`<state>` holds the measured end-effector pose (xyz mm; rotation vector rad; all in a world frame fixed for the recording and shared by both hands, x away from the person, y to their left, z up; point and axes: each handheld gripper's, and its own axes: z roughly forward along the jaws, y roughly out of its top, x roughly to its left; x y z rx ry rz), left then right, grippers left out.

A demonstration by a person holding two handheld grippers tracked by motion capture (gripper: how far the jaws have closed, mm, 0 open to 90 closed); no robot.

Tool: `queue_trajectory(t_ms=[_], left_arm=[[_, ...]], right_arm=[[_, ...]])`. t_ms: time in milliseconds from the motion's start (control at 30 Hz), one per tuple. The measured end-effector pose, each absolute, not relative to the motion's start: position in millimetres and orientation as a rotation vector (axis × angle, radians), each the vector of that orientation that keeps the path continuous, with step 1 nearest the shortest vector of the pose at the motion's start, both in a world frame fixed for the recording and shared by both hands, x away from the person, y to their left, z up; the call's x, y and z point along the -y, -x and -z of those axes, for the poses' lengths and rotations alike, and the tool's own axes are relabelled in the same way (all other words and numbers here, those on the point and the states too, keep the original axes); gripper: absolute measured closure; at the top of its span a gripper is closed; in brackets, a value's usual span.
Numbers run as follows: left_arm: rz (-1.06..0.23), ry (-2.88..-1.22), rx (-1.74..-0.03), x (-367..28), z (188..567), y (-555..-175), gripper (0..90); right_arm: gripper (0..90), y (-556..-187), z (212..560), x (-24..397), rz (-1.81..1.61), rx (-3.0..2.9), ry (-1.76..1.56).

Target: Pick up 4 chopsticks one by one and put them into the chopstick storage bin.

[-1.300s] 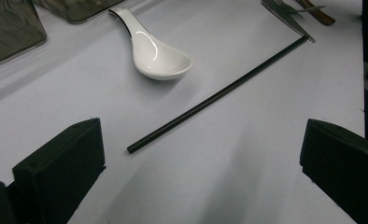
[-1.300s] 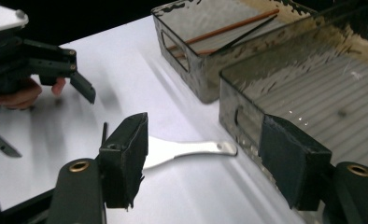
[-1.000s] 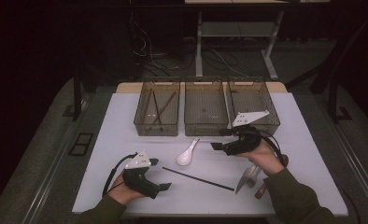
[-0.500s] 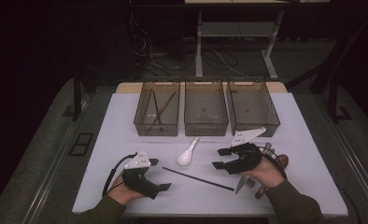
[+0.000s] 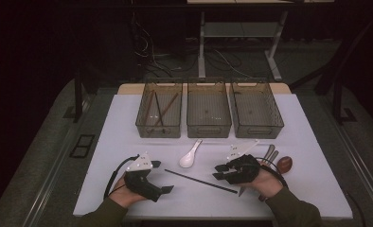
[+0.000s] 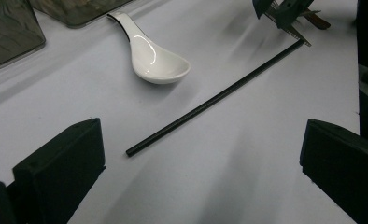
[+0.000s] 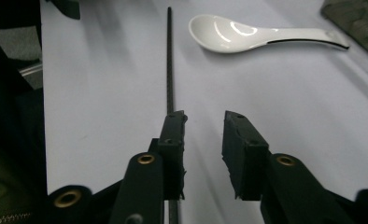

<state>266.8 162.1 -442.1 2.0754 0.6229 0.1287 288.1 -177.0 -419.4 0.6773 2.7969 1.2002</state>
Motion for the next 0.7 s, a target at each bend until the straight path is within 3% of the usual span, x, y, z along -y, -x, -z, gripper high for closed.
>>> queue_trajectory(t_ms=[700], left_arm=[[-0.127, -2.076, -0.620, -162, 442, -267, 0.0]], right_arm=[[79.7, -283, 439, 158, -1.036, -2.913, -0.540]])
